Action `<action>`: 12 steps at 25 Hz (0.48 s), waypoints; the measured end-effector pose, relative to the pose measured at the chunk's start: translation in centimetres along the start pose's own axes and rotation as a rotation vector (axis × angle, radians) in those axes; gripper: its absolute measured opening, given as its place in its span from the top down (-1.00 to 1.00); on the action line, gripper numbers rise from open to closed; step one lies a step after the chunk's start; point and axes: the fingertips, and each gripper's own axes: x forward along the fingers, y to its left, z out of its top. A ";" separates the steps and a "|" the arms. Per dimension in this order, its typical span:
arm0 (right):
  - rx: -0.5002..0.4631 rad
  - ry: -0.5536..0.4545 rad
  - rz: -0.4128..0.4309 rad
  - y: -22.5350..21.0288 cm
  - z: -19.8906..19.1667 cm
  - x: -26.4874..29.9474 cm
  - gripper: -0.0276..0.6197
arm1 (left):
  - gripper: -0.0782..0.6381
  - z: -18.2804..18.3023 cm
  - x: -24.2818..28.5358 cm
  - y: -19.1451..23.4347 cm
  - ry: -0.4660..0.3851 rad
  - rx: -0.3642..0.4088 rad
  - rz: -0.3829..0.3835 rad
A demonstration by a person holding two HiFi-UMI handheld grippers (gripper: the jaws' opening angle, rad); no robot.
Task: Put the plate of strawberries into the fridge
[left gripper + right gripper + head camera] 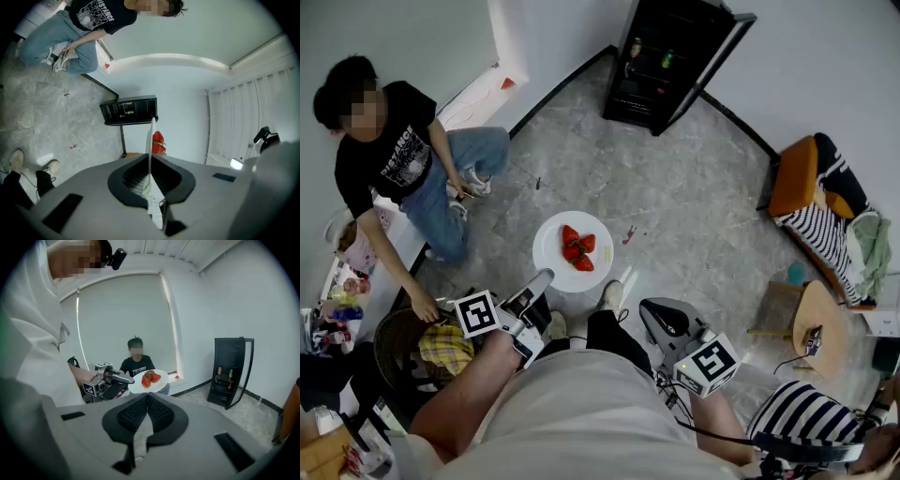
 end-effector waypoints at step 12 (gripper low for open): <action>0.026 -0.004 0.018 -10.4 0.3 -3.6 0.86 | 0.71 -1.7 10.8 -1.4 0.009 0.019 0.033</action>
